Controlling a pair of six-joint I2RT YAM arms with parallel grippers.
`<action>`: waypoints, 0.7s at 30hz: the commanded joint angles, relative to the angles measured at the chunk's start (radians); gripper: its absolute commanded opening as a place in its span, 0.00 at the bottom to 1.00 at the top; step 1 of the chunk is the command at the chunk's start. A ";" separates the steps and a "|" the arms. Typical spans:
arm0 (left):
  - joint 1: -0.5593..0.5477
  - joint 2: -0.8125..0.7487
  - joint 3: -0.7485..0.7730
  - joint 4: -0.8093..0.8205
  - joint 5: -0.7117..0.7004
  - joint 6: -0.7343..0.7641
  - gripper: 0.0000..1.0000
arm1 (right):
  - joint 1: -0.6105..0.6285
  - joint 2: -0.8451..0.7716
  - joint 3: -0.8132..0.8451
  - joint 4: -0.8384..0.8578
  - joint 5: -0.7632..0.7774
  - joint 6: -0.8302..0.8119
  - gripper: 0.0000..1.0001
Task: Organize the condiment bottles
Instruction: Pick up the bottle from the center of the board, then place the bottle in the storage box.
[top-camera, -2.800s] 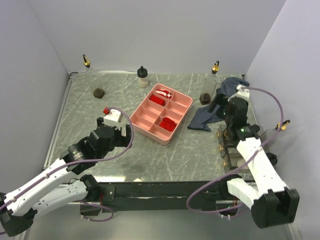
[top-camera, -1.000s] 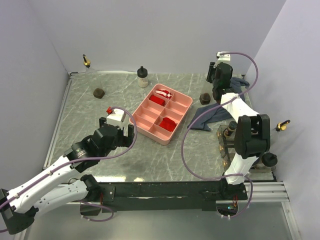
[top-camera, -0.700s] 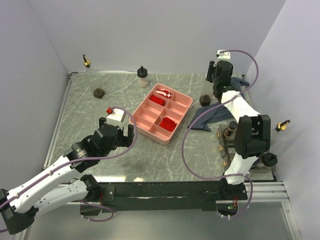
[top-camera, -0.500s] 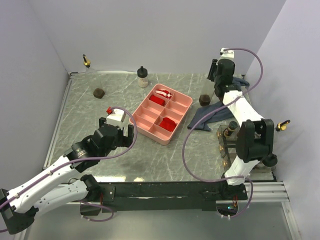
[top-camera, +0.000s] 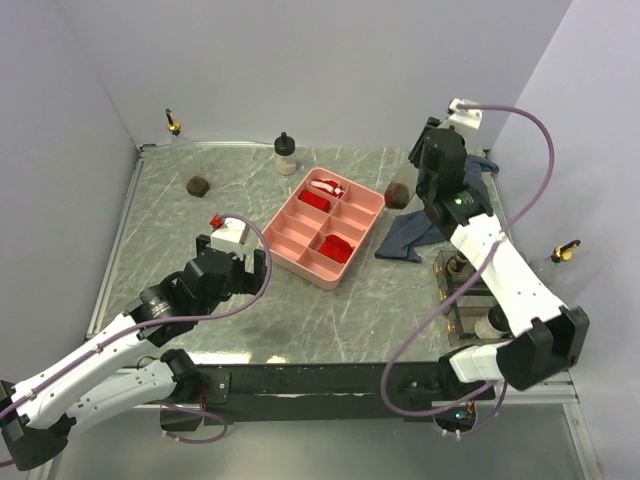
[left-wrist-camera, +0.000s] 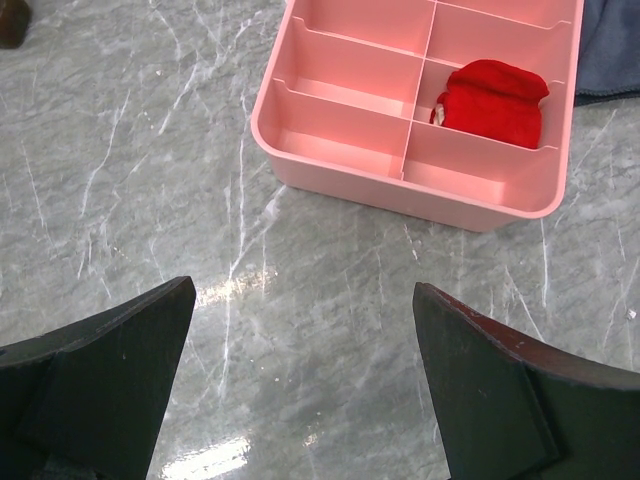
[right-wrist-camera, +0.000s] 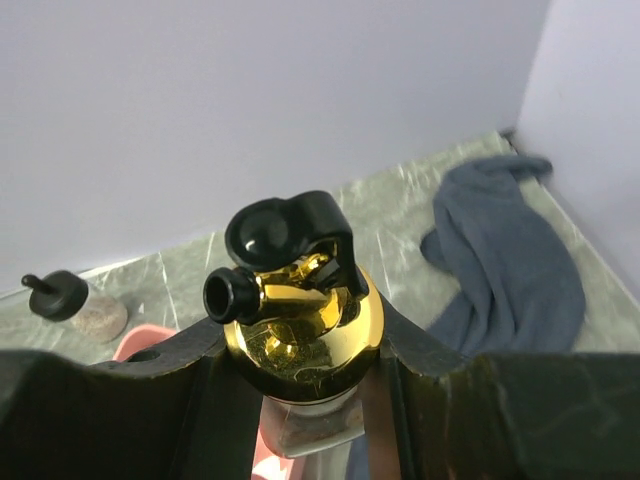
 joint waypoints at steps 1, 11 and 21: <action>0.005 -0.013 0.002 0.015 -0.006 0.012 0.97 | 0.053 -0.129 -0.034 -0.120 0.200 0.208 0.00; 0.004 -0.019 0.002 0.018 -0.003 0.013 0.97 | 0.106 -0.194 -0.017 -0.630 0.499 0.563 0.00; 0.005 -0.014 0.000 0.022 0.005 0.016 0.97 | 0.079 -0.048 0.181 -1.332 0.817 1.150 0.00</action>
